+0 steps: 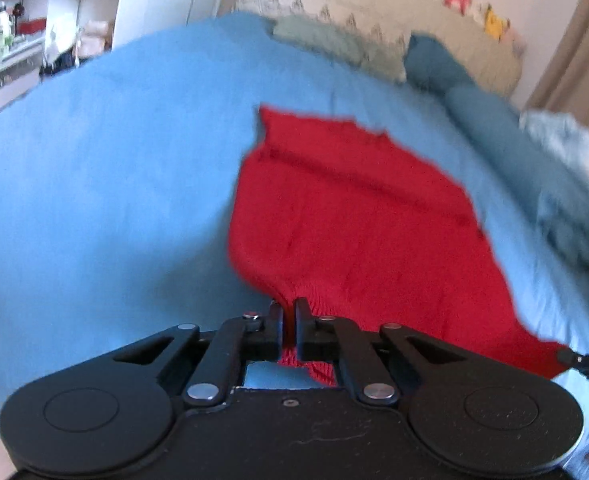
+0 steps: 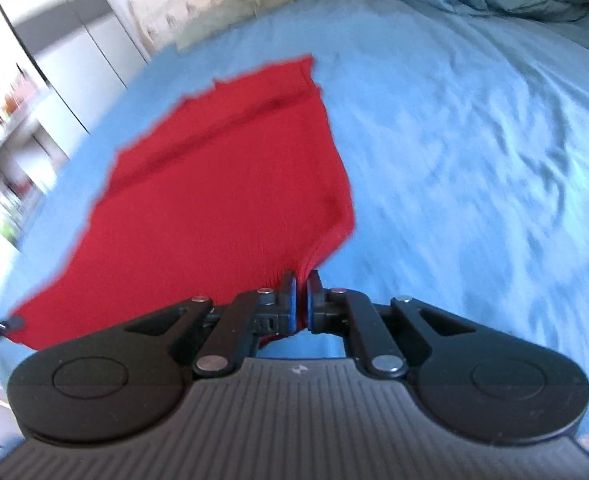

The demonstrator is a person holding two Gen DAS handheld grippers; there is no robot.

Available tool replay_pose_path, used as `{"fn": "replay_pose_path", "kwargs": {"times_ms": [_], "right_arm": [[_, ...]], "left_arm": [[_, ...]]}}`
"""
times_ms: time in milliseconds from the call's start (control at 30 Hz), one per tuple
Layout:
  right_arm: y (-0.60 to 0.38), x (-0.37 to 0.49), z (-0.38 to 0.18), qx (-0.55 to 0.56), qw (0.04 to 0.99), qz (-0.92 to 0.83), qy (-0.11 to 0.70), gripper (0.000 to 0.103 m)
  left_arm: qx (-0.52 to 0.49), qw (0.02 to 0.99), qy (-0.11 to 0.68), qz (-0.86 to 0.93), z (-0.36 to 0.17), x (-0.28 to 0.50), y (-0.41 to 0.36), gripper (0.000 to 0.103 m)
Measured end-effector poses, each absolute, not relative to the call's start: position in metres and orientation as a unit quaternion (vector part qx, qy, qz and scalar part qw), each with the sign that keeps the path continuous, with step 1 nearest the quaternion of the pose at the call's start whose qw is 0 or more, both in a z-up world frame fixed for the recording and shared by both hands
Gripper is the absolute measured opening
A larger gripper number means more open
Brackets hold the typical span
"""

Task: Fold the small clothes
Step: 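Grasp the hem with the left tool while the right tool grasps the hem, then lift the hem and fold it toward the collar, then open both tools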

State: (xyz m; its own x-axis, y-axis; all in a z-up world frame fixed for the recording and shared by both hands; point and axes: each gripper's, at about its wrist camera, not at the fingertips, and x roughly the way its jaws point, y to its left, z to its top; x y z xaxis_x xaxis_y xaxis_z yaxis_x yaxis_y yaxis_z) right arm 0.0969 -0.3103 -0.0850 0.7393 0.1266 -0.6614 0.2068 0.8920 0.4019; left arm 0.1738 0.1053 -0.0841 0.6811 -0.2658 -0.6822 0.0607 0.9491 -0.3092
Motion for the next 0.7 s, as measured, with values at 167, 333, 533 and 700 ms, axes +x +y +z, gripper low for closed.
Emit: {"fn": "replay_pose_path", "kwargs": {"times_ms": [167,333,533,700], "right_arm": [[-0.334,0.180,-0.031,0.238,0.923,0.011,0.301,0.020],[-0.356,0.332,-0.014,0.216,0.937,0.021,0.273,0.020],[-0.364,0.501,-0.085,0.183,0.943,-0.026,0.278,0.020],[-0.365,0.551,-0.123,0.175,0.930,-0.073,0.313,0.020]], "left_arm": [[-0.145,0.925,0.340,-0.090,-0.036,0.265,0.092,0.005],[-0.143,0.938,0.310,-0.055,-0.032,0.422,0.069,0.005],[-0.090,0.944,0.316,-0.017,-0.107,0.563,0.027,0.005],[-0.094,0.933,0.348,0.012,-0.136,0.602,0.020,0.005]]}}
